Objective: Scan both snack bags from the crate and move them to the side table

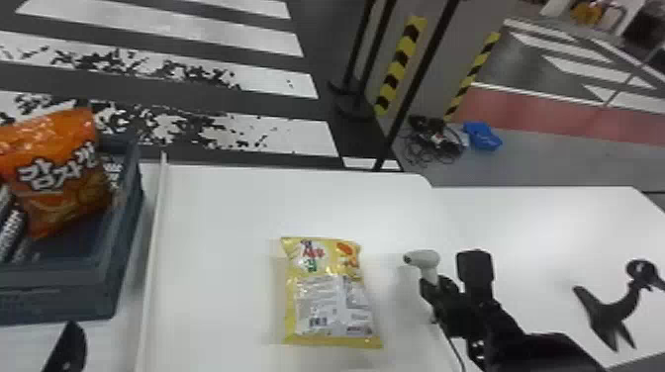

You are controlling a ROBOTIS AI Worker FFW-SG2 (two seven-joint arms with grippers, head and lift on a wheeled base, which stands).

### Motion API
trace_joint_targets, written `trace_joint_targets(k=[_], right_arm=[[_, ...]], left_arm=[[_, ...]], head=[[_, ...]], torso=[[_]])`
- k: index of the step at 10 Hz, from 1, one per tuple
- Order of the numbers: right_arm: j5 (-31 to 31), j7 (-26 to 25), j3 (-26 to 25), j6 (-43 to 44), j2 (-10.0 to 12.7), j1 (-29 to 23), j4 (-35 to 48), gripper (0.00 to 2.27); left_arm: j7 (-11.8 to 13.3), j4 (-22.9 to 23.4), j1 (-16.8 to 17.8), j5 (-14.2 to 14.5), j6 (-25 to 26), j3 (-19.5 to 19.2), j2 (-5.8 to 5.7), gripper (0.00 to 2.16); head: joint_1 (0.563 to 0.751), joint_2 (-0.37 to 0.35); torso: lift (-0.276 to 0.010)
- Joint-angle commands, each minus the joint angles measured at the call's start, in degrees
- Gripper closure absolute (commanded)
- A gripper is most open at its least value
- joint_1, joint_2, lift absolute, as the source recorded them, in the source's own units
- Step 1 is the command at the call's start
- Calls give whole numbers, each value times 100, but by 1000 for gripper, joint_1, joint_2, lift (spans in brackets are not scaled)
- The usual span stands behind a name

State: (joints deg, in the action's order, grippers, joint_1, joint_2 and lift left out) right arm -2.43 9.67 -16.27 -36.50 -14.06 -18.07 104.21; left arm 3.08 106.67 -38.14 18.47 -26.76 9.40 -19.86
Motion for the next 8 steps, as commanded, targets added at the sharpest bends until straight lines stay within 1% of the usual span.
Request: trace_joint_targets(k=[1, 2, 3, 4, 5, 7, 8], right_arm=[[6, 0, -8, 85, 0, 14, -85, 2243], [15, 0, -8, 156, 0, 23, -138, 2226], [103, -26, -17, 296, 0, 23, -235, 2081], [112, -53, -17, 349, 0, 23, -314, 2010], [129, -79, -17, 437, 0, 23, -375, 1663], [164, -141, -43, 472, 0, 14, -367, 373], [164, -202, -52, 454, 9, -4, -323, 157]], left_arm=[[0, 12, 0, -2, 0, 0, 0, 83], [0, 20, 0, -2, 0, 0, 0, 83], [0, 29, 0, -2, 0, 9, -9, 83], [0, 29, 0, -2, 0, 9, -9, 83], [0, 38, 0, -10, 0, 9, -18, 83], [0, 56, -9, -10, 0, 9, -18, 83], [0, 56, -18, -10, 0, 9, -18, 83]], head=[[695, -350], [695, -350], [695, -350], [695, -350], [695, -350], [695, -350], [695, -350]], torso=[[-99], [-99], [-99], [-99], [-99], [-99], [-99]])
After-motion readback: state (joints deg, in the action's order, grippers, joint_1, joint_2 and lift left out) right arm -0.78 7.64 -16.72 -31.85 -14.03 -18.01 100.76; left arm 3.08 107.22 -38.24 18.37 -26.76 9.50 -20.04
